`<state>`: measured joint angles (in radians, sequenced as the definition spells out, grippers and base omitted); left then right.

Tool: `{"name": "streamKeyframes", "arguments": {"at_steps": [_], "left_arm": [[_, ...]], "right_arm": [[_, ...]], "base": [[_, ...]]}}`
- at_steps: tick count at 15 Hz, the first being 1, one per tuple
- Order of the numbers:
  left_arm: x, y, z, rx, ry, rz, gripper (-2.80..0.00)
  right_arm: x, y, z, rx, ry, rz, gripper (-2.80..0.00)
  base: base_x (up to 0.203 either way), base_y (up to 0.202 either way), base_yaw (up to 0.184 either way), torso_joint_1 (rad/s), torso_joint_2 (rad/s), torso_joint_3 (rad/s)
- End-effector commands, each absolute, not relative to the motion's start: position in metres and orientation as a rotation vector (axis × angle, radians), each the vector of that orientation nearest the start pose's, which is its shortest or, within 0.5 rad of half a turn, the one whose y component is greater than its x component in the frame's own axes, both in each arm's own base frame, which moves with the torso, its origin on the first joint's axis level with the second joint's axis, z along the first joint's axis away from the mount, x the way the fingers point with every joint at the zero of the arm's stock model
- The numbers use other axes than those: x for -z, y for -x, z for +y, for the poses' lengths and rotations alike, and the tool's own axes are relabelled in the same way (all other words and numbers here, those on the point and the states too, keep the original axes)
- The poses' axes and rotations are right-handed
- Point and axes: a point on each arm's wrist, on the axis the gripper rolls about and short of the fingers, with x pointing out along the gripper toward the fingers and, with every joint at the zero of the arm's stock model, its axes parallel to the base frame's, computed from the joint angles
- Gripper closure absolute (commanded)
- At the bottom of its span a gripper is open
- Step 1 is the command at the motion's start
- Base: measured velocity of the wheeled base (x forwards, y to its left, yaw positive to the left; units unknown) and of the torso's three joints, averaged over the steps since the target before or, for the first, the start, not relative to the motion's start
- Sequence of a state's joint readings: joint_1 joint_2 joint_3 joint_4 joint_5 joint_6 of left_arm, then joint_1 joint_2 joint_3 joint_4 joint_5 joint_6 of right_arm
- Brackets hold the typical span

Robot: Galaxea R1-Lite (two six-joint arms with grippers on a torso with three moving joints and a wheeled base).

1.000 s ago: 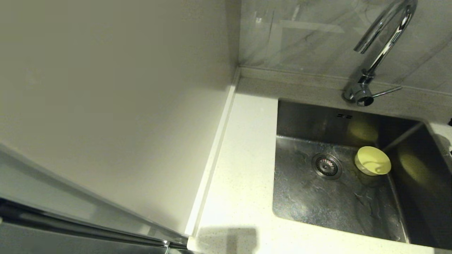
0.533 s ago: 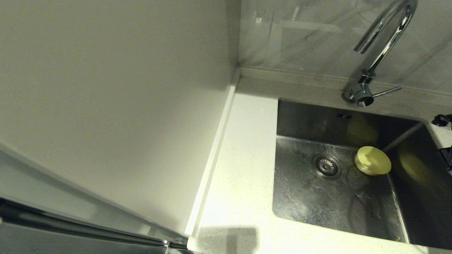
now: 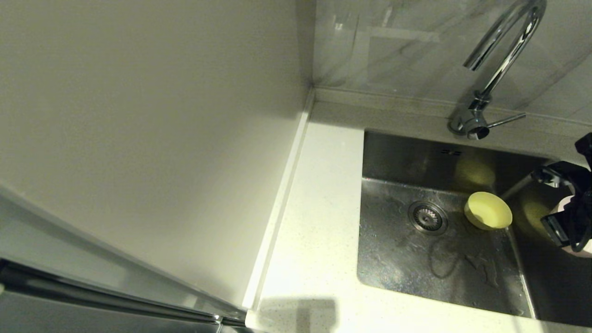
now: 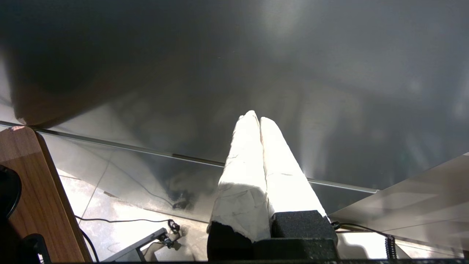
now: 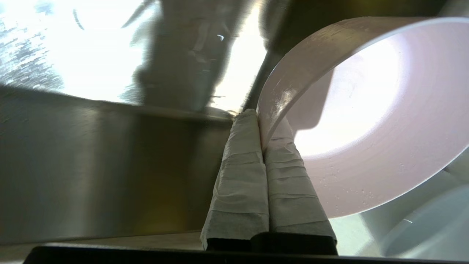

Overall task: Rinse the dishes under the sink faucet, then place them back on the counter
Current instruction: Put a bowl into the sink

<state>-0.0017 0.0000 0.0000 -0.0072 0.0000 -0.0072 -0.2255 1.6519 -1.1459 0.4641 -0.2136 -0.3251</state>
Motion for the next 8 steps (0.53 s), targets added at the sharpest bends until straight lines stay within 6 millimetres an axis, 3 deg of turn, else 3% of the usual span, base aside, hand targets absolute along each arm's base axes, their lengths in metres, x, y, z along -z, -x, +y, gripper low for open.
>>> {"name": "streamKeyframes", "arguments": {"at_steps": [1, 8], "left_arm": [[-0.075, 0.023, 0.0, 0.002, 0.008, -0.005, 0.0], [-0.075, 0.023, 0.0, 0.0, 0.008, -0.005, 0.0]], "right_arm": [[-0.184, -0.25, -0.044, 0.192, 0.332, 0.977, 0.0], [-0.154, -0.271, 0.006, 0.064, 0.411, 0.727, 0.0]], "base": [[0.0, 0.0, 0.0, 0.0, 0.0, 0.0], [0.0, 0.0, 0.0, 0.0, 0.0, 0.0]]}}
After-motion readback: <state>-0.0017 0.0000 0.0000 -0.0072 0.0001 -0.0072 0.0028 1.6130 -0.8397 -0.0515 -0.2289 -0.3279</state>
